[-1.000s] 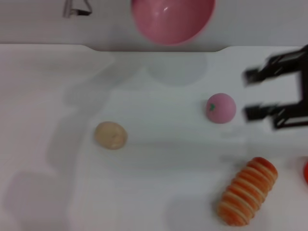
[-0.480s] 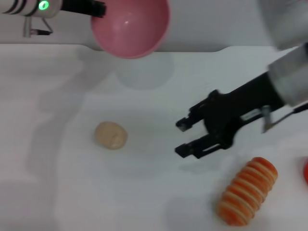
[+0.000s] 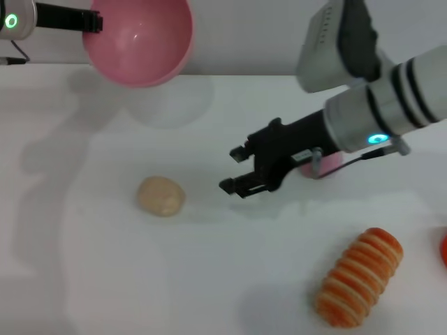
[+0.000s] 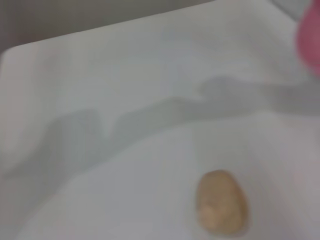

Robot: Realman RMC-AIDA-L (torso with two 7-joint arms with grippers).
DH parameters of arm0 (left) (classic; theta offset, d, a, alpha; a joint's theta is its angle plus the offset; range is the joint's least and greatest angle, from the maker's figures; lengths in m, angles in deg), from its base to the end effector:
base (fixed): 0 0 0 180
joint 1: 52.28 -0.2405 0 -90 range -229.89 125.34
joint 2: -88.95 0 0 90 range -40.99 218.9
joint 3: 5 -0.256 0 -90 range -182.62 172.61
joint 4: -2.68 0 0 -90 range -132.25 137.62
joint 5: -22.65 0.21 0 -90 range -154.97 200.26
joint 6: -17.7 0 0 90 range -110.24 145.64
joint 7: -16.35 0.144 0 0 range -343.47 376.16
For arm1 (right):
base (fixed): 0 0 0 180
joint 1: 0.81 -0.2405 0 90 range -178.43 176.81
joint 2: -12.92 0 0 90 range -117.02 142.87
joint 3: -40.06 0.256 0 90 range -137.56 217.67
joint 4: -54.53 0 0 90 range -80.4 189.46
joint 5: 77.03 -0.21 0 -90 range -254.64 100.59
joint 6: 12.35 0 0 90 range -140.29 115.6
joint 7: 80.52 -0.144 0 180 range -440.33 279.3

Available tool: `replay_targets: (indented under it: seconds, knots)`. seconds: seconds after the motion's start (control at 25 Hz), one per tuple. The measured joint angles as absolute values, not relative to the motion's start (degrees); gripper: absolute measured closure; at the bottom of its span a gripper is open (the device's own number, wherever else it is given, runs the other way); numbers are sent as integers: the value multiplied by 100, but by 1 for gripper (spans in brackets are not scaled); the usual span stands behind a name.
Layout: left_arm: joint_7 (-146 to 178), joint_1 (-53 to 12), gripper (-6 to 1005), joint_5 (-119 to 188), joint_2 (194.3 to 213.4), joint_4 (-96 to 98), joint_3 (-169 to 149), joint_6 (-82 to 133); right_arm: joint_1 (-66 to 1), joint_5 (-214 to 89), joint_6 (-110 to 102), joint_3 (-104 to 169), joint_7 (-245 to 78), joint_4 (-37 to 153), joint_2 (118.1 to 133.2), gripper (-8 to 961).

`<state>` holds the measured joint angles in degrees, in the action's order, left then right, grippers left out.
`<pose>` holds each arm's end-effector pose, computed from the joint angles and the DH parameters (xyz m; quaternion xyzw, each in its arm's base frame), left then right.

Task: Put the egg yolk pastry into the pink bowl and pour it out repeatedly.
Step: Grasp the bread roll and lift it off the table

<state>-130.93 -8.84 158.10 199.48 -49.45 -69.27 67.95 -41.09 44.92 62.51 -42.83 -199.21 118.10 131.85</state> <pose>-0.2048 0.4762 0.0756 -0.8159 -0.4151 -0.0835 0.3938 0.1233 0.3694 -0.0505 -0.9892 0.1246 0.0028 0.0770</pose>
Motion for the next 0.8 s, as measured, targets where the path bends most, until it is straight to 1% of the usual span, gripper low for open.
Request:
replay_targets:
  seconds: [0.36, 0.8]
  knots:
    - [-13041, -915, 927, 15816, 20023, -4940, -6986, 6865, -4499, 3694, 4686, -5319, -19710, 10769, 13193, 440]
    - [-13021, -768, 926, 15821, 20055, -5010, -7204, 6895, -5194, 2628, 4098, -5426, -18909, 9228, 13226, 452]
